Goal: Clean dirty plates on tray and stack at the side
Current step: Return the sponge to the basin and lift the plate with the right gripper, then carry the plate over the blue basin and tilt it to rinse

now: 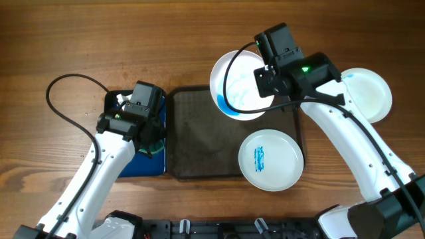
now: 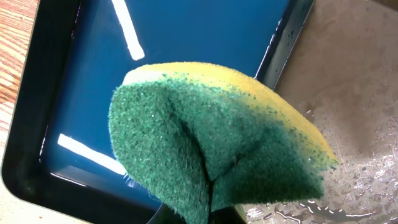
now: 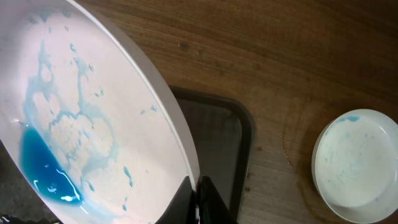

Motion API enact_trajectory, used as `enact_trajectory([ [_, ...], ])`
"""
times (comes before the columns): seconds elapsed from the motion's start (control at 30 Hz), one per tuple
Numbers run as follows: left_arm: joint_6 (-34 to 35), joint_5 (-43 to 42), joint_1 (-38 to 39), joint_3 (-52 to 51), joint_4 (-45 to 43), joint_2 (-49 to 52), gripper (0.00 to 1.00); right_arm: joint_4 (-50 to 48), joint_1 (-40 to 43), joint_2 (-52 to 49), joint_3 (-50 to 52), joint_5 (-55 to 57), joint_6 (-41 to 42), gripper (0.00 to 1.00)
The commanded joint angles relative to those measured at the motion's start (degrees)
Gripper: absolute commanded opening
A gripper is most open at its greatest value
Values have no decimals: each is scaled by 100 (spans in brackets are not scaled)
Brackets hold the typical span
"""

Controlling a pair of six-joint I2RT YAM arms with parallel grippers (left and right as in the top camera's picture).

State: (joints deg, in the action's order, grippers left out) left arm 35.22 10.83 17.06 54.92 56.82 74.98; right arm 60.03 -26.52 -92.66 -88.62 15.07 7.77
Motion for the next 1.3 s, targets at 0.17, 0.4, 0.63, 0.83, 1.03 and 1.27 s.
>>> enact_trajectory([
  [0.17,-48,170,-243,31,-11,-83,4,11,17,39,-101,-734,188,5],
  [0.4,-522,11,-1720,691,184,-85,4,26,-267,-752,-96,-1526,595,5],
  [0.63,-654,-472,-3014,1351,343,-85,4,15,-876,-1705,-846,-1775,597,5],
  [0.83,-804,-723,-3407,1351,372,-83,4,474,-1294,-2653,-2761,-1593,562,5],
  [1.03,-802,-855,-3617,1351,319,-83,4,79,-1998,-2743,-3348,-4,212,5],
  [1.27,-807,-1429,-4354,1351,326,-83,4,-337,-2881,-2789,-3348,1572,-181,5],
])
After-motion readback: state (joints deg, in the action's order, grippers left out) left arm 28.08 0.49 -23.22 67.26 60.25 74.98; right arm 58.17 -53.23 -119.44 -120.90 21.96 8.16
